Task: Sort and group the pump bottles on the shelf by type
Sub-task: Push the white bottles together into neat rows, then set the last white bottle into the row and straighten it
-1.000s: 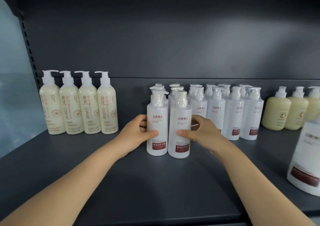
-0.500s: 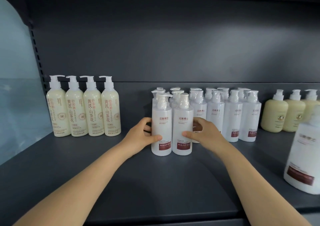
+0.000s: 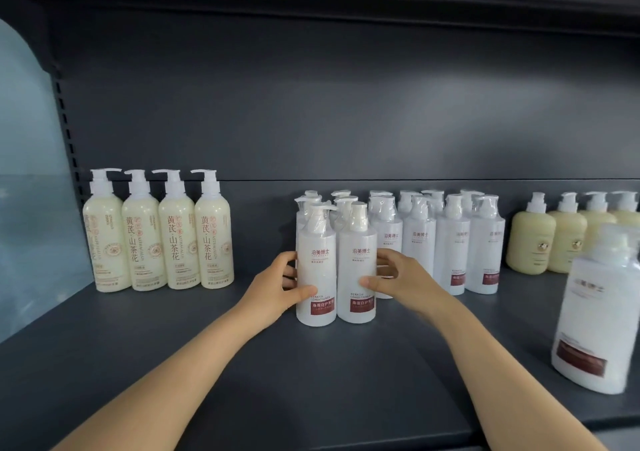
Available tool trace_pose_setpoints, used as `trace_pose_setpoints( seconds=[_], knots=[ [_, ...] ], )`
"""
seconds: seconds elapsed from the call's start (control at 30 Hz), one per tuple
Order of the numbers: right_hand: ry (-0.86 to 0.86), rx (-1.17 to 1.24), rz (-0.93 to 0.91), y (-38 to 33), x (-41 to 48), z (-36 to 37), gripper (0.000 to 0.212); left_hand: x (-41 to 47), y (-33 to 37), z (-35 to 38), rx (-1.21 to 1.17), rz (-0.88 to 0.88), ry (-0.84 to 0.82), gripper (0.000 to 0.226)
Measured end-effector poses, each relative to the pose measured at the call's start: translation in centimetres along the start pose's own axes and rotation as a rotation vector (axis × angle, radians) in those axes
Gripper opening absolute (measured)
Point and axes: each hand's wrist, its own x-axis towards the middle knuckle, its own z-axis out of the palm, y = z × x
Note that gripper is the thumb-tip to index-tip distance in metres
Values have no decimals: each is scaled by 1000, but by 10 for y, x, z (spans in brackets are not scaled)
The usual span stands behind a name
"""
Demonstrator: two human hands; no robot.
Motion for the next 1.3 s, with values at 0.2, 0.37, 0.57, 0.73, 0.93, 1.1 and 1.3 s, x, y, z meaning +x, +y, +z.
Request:
trace_pose_setpoints(
  seconds=[0.2,0.37,0.57,0.73,0.93,1.1,1.3],
  knots=[
    [3,-31,26,-2,-1,0,44,-4,0,-1,28,8,-10,54],
    [-22,-259,84,-15,-15,-5,48,-9,8,-7,232,4,-47,43],
    [-215,-913,121,-58,-47,-29,64,-27,44,-24,759,74,-155,34],
    [-252,-1294,24,-94,-85,-54,51,-64,109,-18,1052,226,-89,30],
    [-183,-1374,-133,-123,-157,-110,50,-120,178,18,1188,216,-22,34],
    [-110,-1391,-185,-121,-225,-176,51,-160,218,67,1176,177,-21,35],
    [-91,-1347,-66,-100,-267,-244,44,-185,265,111,1073,137,-17,34]
  ],
)
